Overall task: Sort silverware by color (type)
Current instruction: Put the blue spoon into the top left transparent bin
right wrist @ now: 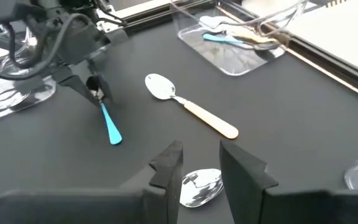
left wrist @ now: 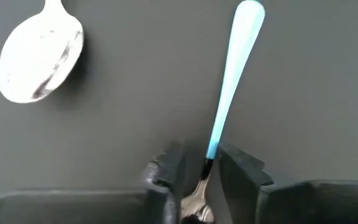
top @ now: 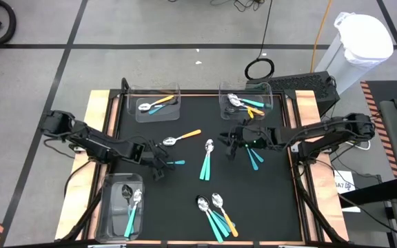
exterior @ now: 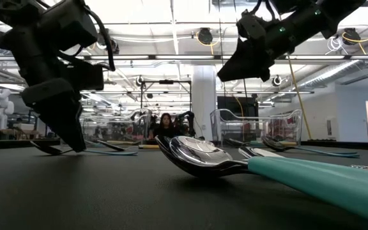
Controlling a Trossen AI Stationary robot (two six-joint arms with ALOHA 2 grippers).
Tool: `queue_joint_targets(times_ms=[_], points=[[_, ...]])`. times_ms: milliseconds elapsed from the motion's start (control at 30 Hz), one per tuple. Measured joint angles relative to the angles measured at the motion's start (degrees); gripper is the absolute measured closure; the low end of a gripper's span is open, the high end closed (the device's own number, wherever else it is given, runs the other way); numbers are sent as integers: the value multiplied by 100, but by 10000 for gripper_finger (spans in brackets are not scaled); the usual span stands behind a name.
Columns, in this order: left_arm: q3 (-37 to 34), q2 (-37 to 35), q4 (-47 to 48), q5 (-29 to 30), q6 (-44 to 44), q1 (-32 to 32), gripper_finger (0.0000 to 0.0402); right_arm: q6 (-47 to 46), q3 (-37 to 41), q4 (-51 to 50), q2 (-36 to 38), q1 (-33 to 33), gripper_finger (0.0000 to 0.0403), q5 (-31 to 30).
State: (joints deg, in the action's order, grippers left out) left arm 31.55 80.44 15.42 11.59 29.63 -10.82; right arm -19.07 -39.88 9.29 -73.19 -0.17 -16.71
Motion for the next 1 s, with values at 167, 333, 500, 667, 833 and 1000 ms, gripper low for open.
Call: queue_joint_targets(times_ms=[167,333,500,667,833,1000], points=[[26,333,-50,-49,98,64,367,0,0,-1,0,134,310,-18],[33,408,-45,-68,159,91,396,1,-1,17,0,258,310,-321],[193,282,137,-62,398,93,400,-101,-2,7,0,293,310,-799],[618,-8,862,166,726,-61,400,-436,-4,-115,-132,291,310,-1410],[1214,-322,2179,229,1275,-310,401,-557,-11,63,-374,285,310,-1486],[2078,-595,4006,208,2392,-874,401,-414,-11,489,-614,276,310,-1504]])
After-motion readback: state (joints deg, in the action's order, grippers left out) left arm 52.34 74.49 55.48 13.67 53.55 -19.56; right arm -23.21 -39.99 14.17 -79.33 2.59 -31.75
